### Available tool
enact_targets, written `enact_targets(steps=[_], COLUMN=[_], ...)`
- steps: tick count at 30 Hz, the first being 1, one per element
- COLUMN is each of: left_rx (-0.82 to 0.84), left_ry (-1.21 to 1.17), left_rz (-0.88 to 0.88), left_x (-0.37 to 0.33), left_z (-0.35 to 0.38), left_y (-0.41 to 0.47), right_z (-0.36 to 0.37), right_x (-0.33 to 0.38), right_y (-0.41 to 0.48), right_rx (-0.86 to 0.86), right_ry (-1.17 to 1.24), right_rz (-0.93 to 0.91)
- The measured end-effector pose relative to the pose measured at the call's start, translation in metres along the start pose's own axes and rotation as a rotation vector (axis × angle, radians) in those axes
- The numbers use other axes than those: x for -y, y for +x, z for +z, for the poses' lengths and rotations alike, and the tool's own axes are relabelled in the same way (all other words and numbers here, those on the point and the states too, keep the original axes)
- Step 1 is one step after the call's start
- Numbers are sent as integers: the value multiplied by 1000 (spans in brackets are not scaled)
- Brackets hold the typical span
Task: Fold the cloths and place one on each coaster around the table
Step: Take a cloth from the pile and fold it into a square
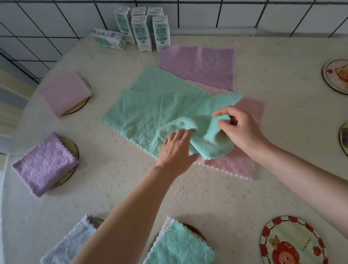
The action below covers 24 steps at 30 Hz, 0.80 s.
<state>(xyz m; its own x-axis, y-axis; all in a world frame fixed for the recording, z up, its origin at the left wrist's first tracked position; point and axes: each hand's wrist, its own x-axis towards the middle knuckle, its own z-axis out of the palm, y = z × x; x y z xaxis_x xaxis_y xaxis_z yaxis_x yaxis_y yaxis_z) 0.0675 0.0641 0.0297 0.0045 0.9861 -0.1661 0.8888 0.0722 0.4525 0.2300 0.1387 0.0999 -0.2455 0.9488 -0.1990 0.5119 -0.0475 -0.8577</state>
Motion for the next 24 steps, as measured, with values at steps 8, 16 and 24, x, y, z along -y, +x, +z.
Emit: enact_targets(steps=[8,16,24], left_rx=[-223,-502,-190], left_ry=[-383,-377,-590], left_rz=[-123,-12,-56], left_x=[-58,-76,-103], left_z=[-29,-49,-61], left_y=[-13,-52,-99], right_z=[-2,-21,-56], right_x=[39,41,-4], right_y=[-25,-67,-99], right_rx=[109,77,25], right_ry=[46,-347,-452], right_rz=[-163,-448,-487])
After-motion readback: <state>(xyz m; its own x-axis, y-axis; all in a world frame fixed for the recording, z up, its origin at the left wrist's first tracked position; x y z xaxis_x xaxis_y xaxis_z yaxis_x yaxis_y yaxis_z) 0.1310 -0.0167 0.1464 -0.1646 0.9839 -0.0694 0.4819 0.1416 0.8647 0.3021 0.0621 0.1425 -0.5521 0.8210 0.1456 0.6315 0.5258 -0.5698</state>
